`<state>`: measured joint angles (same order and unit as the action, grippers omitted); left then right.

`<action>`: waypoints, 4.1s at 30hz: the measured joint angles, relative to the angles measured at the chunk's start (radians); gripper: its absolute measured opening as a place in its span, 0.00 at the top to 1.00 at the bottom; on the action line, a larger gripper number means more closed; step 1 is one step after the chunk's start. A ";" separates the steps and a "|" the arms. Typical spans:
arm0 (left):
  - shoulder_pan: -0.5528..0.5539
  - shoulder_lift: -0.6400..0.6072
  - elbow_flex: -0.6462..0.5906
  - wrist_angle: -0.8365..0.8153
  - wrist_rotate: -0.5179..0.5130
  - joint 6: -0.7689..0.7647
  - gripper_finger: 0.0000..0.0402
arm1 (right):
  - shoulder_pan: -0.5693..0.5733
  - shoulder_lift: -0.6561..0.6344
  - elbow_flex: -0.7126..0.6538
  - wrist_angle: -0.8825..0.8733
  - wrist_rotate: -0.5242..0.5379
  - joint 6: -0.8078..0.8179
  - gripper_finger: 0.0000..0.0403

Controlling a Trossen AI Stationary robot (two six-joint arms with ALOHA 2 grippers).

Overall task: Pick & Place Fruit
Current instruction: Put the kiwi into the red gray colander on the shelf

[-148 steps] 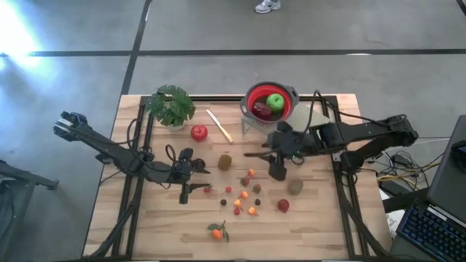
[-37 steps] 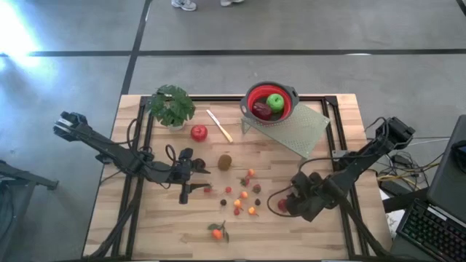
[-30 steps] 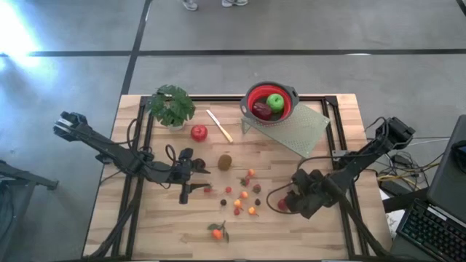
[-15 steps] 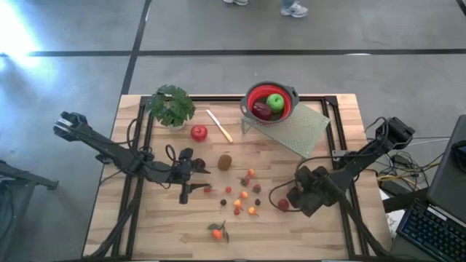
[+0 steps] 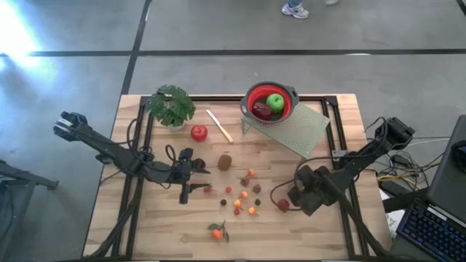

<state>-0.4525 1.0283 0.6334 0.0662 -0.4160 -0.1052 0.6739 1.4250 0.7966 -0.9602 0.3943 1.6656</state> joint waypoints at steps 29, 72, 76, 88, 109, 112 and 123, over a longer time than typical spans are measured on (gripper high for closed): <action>0.000 0.000 0.000 0.000 0.000 0.000 0.51 | -0.002 0.000 -0.210 0.346 0.060 -0.109 0.18; 0.000 0.000 0.000 0.000 0.000 0.000 0.51 | -0.138 0.022 -0.017 0.328 0.012 -0.415 0.28; 0.000 0.000 0.000 0.000 0.000 0.000 0.51 | -0.181 0.081 -0.018 0.341 -0.009 -0.462 0.26; 0.000 0.000 0.000 0.000 0.000 0.000 0.51 | -0.206 0.191 -0.016 0.334 -0.102 -0.463 0.32; 0.000 0.000 0.000 0.000 0.000 0.000 0.51 | -0.206 0.167 -0.011 0.330 -0.111 -0.503 0.41; 0.000 0.000 0.000 0.000 0.000 0.000 0.51 | -0.206 0.167 0.000 0.329 -0.108 -0.522 0.44; 0.000 0.000 0.000 0.000 0.000 0.000 0.51 | -0.206 0.166 0.084 0.309 -0.080 -0.619 0.42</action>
<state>-0.4522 1.0283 0.6334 0.0662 -0.4160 -0.1051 0.4683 1.5913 0.8801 -0.6510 0.3140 1.0464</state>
